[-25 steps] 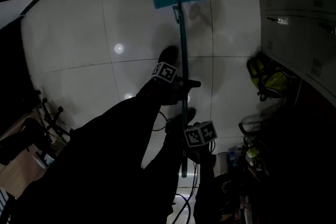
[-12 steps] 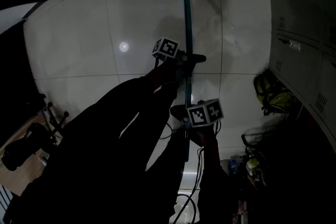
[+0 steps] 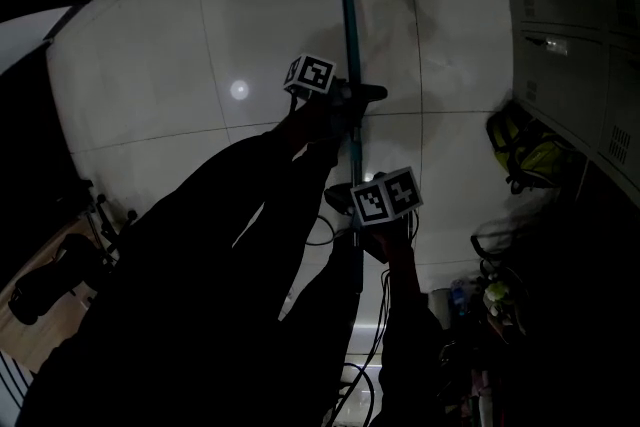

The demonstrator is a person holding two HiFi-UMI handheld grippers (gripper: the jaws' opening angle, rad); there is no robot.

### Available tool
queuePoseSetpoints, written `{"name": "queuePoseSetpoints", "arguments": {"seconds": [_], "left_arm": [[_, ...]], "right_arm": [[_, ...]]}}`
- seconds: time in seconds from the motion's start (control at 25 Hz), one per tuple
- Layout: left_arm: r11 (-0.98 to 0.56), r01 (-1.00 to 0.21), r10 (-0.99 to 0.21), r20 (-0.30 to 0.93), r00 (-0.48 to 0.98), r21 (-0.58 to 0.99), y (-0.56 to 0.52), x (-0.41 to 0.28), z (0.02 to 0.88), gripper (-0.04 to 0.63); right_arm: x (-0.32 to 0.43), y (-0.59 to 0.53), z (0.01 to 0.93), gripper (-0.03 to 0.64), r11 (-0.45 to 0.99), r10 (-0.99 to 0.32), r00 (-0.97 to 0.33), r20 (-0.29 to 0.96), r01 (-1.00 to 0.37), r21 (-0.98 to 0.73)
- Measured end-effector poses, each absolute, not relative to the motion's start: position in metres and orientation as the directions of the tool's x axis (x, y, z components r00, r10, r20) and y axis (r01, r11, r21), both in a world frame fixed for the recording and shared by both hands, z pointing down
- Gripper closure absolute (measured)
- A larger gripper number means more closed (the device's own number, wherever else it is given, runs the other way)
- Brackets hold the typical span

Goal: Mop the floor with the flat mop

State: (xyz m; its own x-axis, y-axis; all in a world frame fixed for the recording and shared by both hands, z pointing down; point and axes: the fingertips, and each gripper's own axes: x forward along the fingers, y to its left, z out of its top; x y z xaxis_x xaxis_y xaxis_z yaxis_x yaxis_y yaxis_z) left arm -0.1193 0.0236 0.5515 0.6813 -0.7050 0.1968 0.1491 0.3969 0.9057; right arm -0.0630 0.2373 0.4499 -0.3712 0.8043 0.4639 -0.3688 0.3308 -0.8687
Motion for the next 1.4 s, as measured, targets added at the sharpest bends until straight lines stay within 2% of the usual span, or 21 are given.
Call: {"name": "queuePoseSetpoints", "arguments": {"seconds": [0.2, 0.56, 0.84, 1.16, 1.4], "left_arm": [[0.387, 0.130, -0.698, 0.197, 0.688, 0.913, 0.086, -0.011, 0.528, 0.560], [0.428, 0.182, -0.713, 0.208, 0.669, 0.885, 0.212, 0.193, 0.527, 0.565], [0.479, 0.172, -0.680, 0.241, 0.692, 0.861, 0.269, 0.298, 0.538, 0.578], [0.485, 0.175, -0.672, 0.237, 0.702, 0.857, 0.262, 0.326, 0.545, 0.578], [0.515, 0.158, -0.657, 0.270, 0.704, 0.842, 0.248, 0.293, 0.551, 0.578]], "right_arm": [[0.047, 0.301, 0.432, 0.566, 0.355, 0.795, -0.368, 0.482, -0.363, -0.862], [0.249, 0.422, 0.419, 0.563, 0.333, 0.820, -0.333, 0.465, -0.383, -0.861], [0.356, 0.474, 0.430, 0.561, 0.344, 0.818, -0.331, 0.471, -0.374, -0.861], [0.374, 0.469, 0.431, 0.557, 0.289, 0.819, -0.375, 0.434, -0.383, -0.877], [0.344, 0.451, 0.435, 0.557, 0.305, 0.825, -0.352, 0.441, -0.380, -0.873]]}}
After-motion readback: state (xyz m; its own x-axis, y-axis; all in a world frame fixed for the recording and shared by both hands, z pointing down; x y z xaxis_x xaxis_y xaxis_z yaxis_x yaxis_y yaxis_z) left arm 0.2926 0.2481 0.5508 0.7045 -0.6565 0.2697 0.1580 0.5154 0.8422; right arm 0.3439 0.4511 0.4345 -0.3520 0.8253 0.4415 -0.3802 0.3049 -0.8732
